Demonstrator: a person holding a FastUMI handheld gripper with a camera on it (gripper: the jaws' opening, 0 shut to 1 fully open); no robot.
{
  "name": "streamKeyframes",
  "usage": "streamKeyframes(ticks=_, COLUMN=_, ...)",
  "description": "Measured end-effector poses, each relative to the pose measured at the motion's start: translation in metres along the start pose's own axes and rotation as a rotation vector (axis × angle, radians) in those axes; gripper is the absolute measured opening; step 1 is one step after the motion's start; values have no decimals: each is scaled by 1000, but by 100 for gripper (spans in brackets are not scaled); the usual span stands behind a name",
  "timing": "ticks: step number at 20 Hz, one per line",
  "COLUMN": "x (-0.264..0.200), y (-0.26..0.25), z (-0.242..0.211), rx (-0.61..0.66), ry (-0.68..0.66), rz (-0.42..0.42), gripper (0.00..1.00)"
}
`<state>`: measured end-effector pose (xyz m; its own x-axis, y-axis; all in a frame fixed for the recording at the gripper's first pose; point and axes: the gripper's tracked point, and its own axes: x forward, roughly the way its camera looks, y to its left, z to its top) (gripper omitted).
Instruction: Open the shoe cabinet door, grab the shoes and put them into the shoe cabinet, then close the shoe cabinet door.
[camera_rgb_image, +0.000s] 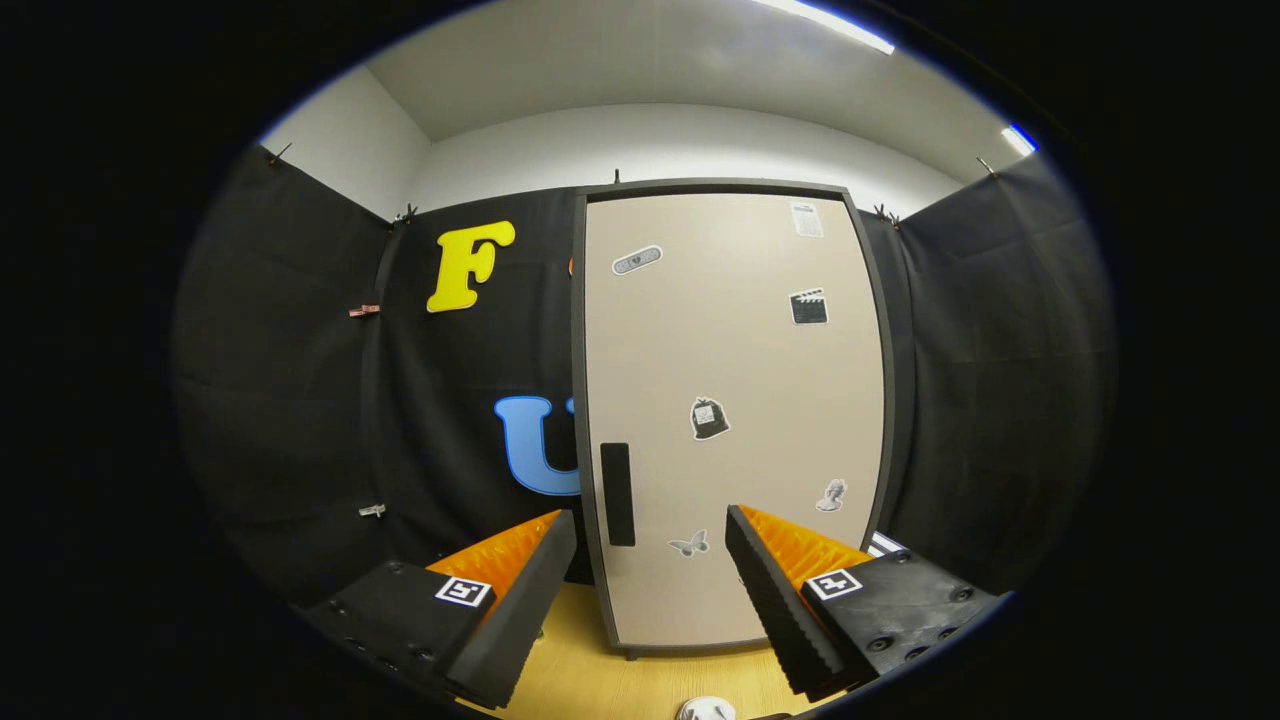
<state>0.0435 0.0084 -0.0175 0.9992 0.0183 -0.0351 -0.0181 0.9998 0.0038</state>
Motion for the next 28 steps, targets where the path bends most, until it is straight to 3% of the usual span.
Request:
streamKeyframes(ticks=6, x=29, y=8, z=-10, rx=9, ry=16, rz=3, gripper=98)
streamKeyframes(ticks=18, x=157, y=24, z=-55, rx=23, ry=45, rz=-29, gripper=98)
streamKeyframes(ticks=23, x=184, y=21, z=-70, rx=26, ry=66, rz=-58, gripper=87)
streamKeyframes(ticks=28, x=195, y=17, z=-78, rx=14, ry=79, rz=-80, gripper=65)
